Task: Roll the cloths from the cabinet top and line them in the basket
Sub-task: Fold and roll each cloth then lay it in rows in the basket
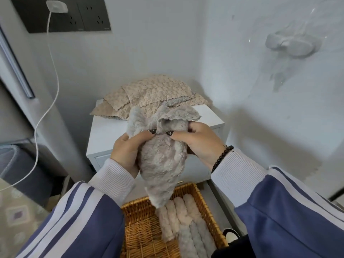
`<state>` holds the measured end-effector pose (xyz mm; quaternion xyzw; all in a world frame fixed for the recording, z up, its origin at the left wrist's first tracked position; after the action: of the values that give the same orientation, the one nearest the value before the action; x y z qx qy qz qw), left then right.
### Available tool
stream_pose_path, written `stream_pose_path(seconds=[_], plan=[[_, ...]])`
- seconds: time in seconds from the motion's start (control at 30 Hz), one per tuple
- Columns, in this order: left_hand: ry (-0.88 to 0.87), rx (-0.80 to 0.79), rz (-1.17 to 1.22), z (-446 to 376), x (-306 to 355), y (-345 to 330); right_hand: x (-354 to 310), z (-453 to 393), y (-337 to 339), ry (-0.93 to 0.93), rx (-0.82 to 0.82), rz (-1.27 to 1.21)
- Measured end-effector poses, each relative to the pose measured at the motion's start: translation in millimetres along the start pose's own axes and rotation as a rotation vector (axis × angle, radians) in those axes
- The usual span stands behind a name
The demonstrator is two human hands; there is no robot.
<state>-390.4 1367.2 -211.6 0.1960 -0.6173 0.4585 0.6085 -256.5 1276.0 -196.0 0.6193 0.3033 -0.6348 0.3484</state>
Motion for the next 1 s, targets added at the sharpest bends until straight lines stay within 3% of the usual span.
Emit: stream_pose_path(seconds=[0.27,0.57,0.83,1.0], plan=[[-0.084,0.022,0.076,3,8,7,10,-12,19,-0.047,0.153,-0.266],[0.069,-0.078,0.049,-1,5,6,33,-27,26,-0.278,0.293,-0.44],[0.127,-0.212,-0.157,12,7,10,21,-21,7,-0.277,0.025,-0.301],[0.171,-0.209,-0.293,21,3,15,34,-15,-19,-0.342,-0.249,-0.016]])
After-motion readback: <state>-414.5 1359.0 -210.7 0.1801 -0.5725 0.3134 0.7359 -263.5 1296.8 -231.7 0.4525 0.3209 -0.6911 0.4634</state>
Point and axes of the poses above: each hand's wrist, its own z-axis away from the middle knuckle, its own y-axis out of the back of the hand, x = y × z, the point moved 6 cm from there along -z, towards the middle knuckle, and after that the axes turned 5 degrees about -z, right-handed, at the moved point
